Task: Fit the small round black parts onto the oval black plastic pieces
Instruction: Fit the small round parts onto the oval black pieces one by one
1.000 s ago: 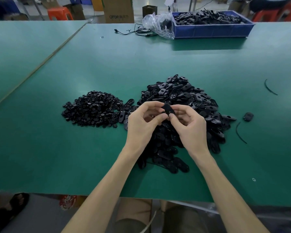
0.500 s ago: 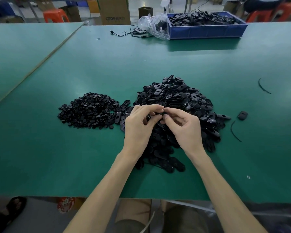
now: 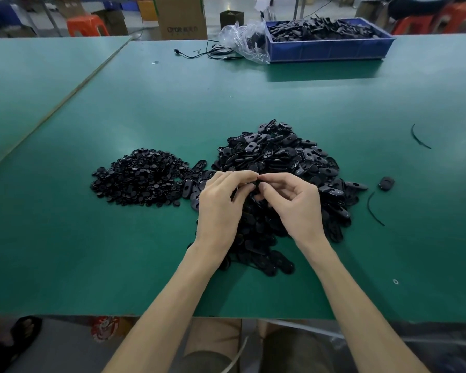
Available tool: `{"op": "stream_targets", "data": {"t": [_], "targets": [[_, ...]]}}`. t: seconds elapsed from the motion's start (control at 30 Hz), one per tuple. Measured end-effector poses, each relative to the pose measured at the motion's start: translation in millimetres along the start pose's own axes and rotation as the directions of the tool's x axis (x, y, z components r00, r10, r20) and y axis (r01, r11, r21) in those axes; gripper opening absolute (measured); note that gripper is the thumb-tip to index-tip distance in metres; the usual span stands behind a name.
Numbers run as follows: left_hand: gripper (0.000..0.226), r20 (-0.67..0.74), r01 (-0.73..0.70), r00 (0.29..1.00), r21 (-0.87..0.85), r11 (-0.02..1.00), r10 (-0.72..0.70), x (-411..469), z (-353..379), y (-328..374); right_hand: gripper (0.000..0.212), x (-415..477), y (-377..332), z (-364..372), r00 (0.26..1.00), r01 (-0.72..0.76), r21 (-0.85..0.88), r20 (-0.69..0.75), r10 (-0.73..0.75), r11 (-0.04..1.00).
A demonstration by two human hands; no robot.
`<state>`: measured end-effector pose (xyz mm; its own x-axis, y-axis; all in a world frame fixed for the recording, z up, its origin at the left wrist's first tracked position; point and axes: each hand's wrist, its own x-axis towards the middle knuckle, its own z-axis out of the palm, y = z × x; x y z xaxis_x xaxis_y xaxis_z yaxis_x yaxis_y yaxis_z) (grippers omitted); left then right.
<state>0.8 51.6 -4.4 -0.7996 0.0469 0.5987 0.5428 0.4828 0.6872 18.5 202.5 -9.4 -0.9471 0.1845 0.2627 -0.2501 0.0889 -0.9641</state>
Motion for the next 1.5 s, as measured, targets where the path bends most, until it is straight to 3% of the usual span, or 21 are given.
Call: {"op": "stream_targets", "data": {"t": [0.53, 0.8, 1.1, 1.5], "targets": [[0.02, -0.011, -0.083, 0.996, 0.167, 0.982, 0.086, -2, 1, 3, 0.007, 3, 1, -2, 0.995, -0.055, 0.161, -0.072, 0.068, 0.985], [0.018, 0.016, 0.03, 0.999, 0.054, 0.998, -0.031, 1, -4, 4, 0.007, 2, 1, -1, 0.998, -0.057, 0.166, -0.025, 0.062, 0.984], [0.029, 0.164, 0.214, 0.969, -0.189, 0.958, -0.184, 7, -11, 0, 0.014, 2, -2, -3, 0.999, -0.036, 0.239, 0.024, 0.031, 0.97], [0.013, 0.181, 0.229, 0.964, -0.178, 0.957, -0.197, 6, -11, 2, 0.025, 4, -1, -4, 0.999, -0.011, 0.185, 0.047, 0.002, 0.983]]}}
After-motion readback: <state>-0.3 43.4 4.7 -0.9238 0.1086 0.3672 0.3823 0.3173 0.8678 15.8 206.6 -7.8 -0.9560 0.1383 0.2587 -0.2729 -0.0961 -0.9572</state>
